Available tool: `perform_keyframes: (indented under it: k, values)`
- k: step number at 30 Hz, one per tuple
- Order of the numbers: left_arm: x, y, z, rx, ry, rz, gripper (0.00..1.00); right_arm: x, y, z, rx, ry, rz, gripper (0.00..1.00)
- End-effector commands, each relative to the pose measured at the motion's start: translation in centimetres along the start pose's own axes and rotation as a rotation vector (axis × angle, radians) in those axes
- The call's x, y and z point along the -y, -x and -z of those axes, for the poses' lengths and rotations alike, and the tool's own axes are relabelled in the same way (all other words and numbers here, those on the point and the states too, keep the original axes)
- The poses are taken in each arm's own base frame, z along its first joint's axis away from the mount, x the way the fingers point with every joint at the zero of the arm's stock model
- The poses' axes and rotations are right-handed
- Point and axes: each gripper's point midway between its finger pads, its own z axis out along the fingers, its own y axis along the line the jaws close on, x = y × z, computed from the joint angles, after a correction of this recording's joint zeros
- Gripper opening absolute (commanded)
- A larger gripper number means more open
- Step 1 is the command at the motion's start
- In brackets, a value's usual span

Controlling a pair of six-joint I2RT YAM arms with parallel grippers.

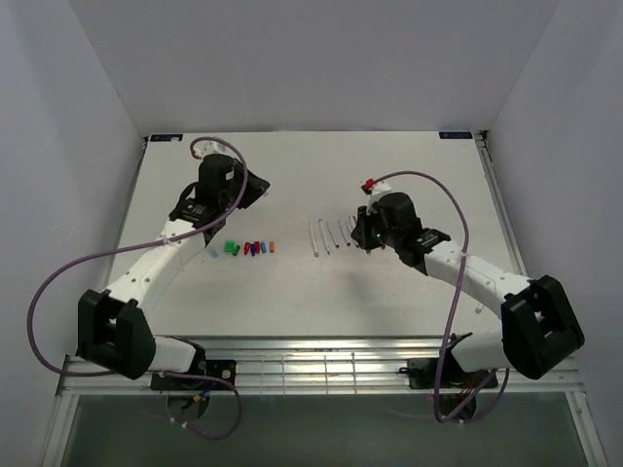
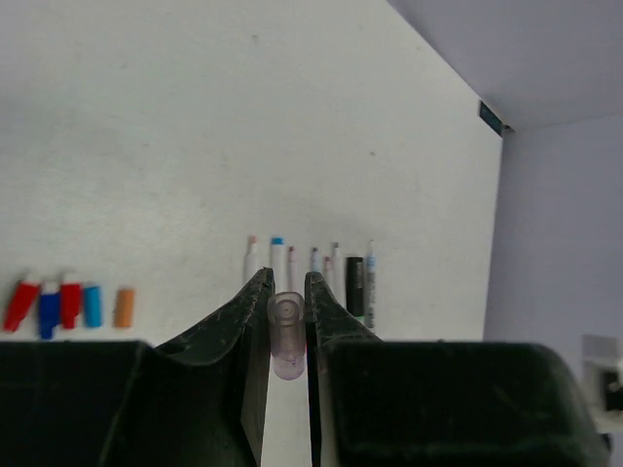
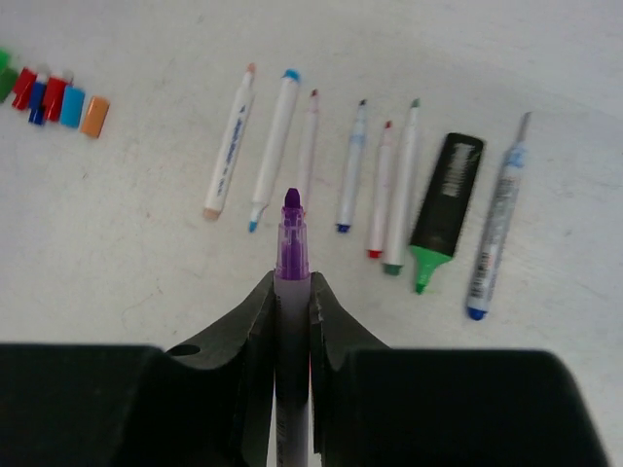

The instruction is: Open the pen caps

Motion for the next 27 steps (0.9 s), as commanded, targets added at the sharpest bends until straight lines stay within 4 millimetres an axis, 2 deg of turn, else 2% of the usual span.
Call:
perform_keyframes:
  k: [1,2,3,4,6,7,11,15,16,21,24,27]
  values:
    - [-7.5,0.4,4.0,0.086,0.280,-0.044,0.00,3.0,3.7,0.6,0.056,0.059,-0.084,0.08]
    - [-8.9,0.6,4.5,0.116,0.325,-0.037,0.00,5.7,3.6,0.9,0.033,0.003,-0.121,0.08]
    - [-11.3,-0.7,4.8,0.100,0.379,-0.031,0.00,6.9,3.1,0.5,0.012,-0.016,-0.127,0.08]
    - [-12.7,-0.4,5.2,0.118,0.410,-0.006,0.00,7.9,2.9,0.3,0.006,-0.031,-0.130,0.08]
    - [-14.1,-0.6,5.7,0.134,0.424,0.037,0.00,10.2,2.3,-0.7,-0.022,-0.067,-0.137,0.08]
    - [-16.0,-1.2,5.8,0.130,0.461,0.054,0.00,10.7,2.0,-1.1,-0.035,-0.073,-0.138,0.08]
    - [-19.2,-1.8,5.9,0.144,0.548,0.089,0.00,13.0,0.9,-2.7,-0.077,-0.133,-0.126,0.08]
    - [-21.9,-2.3,5.5,0.139,0.642,0.098,0.00,14.2,-0.6,-4.5,-0.114,-0.143,-0.122,0.08]
    - [-22.3,-2.1,5.6,0.145,0.658,0.102,0.00,14.4,0.2,-5.0,-0.086,-0.133,-0.114,0.08]
    - [-24.4,-1.9,5.6,0.169,0.729,0.101,0.00,15.7,-0.6,-6.1,-0.094,-0.135,-0.134,0.08]
    - [-25.3,-2.0,5.6,0.163,0.764,0.073,0.00,16.2,-0.9,-6.7,-0.106,-0.142,-0.139,0.11]
    - [-26.8,-2.4,5.6,0.155,0.822,0.062,0.00,16.3,-1.3,-7.0,-0.117,-0.139,-0.139,0.13]
